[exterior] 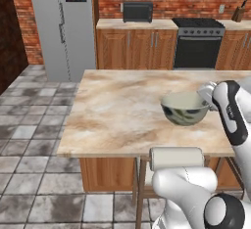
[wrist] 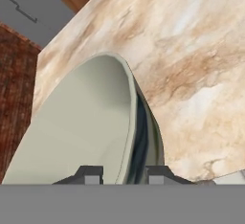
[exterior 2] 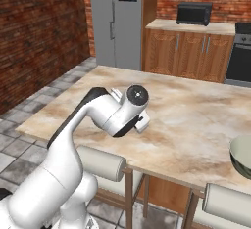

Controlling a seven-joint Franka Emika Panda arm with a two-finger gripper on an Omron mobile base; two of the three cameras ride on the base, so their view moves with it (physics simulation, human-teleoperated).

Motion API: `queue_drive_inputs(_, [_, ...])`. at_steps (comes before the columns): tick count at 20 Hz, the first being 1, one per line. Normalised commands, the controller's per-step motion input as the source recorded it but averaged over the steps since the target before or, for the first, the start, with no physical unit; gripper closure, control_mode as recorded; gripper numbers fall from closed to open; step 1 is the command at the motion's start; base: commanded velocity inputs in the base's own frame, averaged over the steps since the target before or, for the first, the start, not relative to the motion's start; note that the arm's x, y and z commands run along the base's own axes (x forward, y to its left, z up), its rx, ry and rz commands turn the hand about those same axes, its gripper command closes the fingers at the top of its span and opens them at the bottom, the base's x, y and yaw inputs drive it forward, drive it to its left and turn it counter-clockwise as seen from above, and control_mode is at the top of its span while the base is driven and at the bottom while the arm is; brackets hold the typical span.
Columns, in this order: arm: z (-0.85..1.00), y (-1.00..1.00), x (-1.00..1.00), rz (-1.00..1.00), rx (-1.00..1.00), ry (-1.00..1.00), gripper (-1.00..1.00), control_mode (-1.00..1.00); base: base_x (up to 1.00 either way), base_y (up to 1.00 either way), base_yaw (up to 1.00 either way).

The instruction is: Pick up the bowls from the cabinet and place each bowl in front of a stool on the dining counter.

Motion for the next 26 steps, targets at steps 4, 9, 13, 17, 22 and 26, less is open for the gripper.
queue_drive_inputs(4, [-0.36, 0.0, 0.39, 0.0, 0.0, 0.0, 1.0, -1.0, 0.0, 0.0, 0.0])
queue_drive_inputs(9, [-0.38, 0.0, 0.07, 0.0, 0.0, 0.0, 1.0, -1.0, 0.0, 0.0, 0.0])
queue_drive_inputs(13, [-0.3, -0.02, 0.0, 0.0, 0.0, 0.0, 1.0, -1.0, 0.0, 0.0, 0.0])
queue_drive_inputs(17, [-0.26, 0.0, 0.15, 0.0, 0.0, 0.0, 1.0, -1.0, 0.0, 0.0, 0.0])
queue_drive_inputs(22, [-0.23, -0.02, 0.33, 0.0, 0.0, 0.0, 1.0, -1.0, 0.0, 0.0, 0.0])
queue_drive_inputs(26, [-0.23, -0.07, 0.34, 0.0, 0.0, 0.0, 1.0, -1.0, 0.0, 0.0, 0.0])
